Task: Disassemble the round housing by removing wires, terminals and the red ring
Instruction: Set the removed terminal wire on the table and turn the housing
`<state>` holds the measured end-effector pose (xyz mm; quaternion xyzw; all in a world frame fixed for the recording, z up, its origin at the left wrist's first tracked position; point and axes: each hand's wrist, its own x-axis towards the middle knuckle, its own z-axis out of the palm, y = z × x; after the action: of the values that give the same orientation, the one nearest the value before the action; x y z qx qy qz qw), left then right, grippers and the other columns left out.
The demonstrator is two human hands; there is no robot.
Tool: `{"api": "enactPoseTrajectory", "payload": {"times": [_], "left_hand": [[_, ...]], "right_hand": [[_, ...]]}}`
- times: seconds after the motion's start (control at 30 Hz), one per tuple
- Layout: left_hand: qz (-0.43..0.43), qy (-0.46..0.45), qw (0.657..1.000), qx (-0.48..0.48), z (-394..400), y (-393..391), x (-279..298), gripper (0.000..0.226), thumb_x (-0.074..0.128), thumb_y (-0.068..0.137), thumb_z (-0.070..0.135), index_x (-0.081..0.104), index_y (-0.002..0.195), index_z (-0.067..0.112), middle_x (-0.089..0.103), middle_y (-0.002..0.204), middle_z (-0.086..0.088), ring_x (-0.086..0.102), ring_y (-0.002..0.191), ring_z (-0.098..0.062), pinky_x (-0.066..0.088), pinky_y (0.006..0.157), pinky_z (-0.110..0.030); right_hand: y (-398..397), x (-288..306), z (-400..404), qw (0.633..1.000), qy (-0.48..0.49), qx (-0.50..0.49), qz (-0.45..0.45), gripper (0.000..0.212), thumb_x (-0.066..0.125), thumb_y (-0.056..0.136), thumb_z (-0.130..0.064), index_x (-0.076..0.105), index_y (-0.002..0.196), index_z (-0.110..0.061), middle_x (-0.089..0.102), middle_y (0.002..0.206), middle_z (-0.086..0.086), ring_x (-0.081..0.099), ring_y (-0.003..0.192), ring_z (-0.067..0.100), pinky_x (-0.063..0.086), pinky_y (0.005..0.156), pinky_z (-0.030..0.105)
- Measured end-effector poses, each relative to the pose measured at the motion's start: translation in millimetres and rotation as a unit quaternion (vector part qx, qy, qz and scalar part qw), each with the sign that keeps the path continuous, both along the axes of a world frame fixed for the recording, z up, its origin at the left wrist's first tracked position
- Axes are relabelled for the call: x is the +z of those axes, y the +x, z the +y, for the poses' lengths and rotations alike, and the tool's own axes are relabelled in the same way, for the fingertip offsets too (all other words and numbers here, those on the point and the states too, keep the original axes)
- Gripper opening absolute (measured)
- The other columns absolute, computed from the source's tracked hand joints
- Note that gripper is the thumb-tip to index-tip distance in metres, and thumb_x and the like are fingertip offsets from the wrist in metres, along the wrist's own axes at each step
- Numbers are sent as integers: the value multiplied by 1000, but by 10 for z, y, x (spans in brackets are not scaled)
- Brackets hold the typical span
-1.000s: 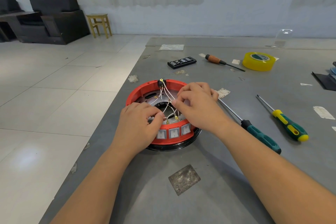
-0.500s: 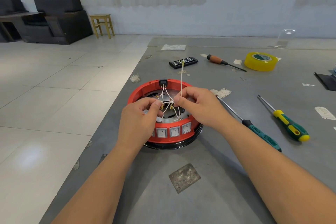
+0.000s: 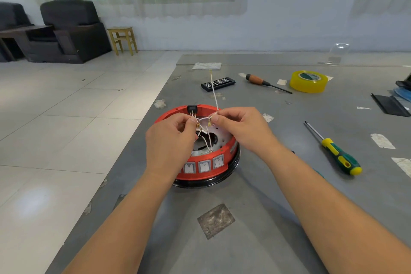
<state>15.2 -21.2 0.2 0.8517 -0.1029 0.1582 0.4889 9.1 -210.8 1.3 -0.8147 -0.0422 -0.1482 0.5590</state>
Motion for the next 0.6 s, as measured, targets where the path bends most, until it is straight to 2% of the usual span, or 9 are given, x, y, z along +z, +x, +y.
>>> {"api": "enactPoseTrajectory", "payload": {"times": [0.1, 0.17, 0.23, 0.33, 0.43, 0.53, 0.6], "left_hand": [[12, 52, 999, -7, -185, 68, 111, 24, 53, 99, 41, 71, 85, 34, 73, 72, 12, 69, 77, -10, 57, 86, -47], [9, 69, 997, -18, -348, 90, 153, 26, 51, 98, 40, 71, 85, 31, 74, 72, 10, 70, 77, -14, 55, 89, -47], [-9, 90, 996, -23, -525, 110, 164, 25, 50, 99, 40, 71, 88, 30, 74, 75, 10, 69, 82, -15, 52, 93, -47], [-17, 116, 993, -35, -745, 200, 142, 24, 52, 101, 45, 72, 110, 33, 69, 87, 16, 66, 95, -14, 49, 100, -45], [-2, 205, 974, -100, -894, 355, 85, 41, 51, 100, 54, 62, 134, 33, 68, 116, 11, 60, 122, -18, 45, 108, -46], [4, 342, 929, -138, -1005, 492, -37, 51, 44, 101, 63, 54, 144, 37, 47, 156, 7, 28, 153, -21, 25, 123, -52], [37, 345, 926, -147, -1043, 564, -84, 52, 42, 101, 64, 54, 144, 37, 35, 165, 8, 14, 159, -18, 16, 124, -52]], "right_hand": [[25, 56, -147, 998, 67, -17, 7, 14, 70, 97, -23, 81, 99, -31, 77, 83, -10, 67, 76, 5, 57, 80, 28], [32, 80, -270, 992, 111, -11, 53, 18, 66, 99, -15, 81, 101, -24, 73, 80, -2, 62, 73, 10, 56, 79, 30], [50, 101, -412, 985, 146, -9, 96, 17, 65, 99, -9, 80, 102, -16, 68, 79, 3, 59, 69, 10, 54, 72, 25], [127, 165, -705, 976, 178, -55, 109, 11, 68, 94, -2, 75, 101, -8, 71, 80, 5, 59, 62, 9, 52, 63, 21], [275, 213, -1139, 966, 172, -158, 112, 11, 71, 91, 0, 67, 98, -6, 70, 81, 8, 60, 59, 11, 52, 60, 22], [461, 134, -1609, 945, 148, -250, 148, 16, 74, 87, 1, 64, 85, -12, 69, 79, 10, 58, 56, 12, 45, 52, 21], [610, 55, -1870, 931, 105, -295, 186, 15, 74, 85, 0, 66, 85, -12, 67, 78, 10, 58, 60, 16, 38, 50, 24]]}}
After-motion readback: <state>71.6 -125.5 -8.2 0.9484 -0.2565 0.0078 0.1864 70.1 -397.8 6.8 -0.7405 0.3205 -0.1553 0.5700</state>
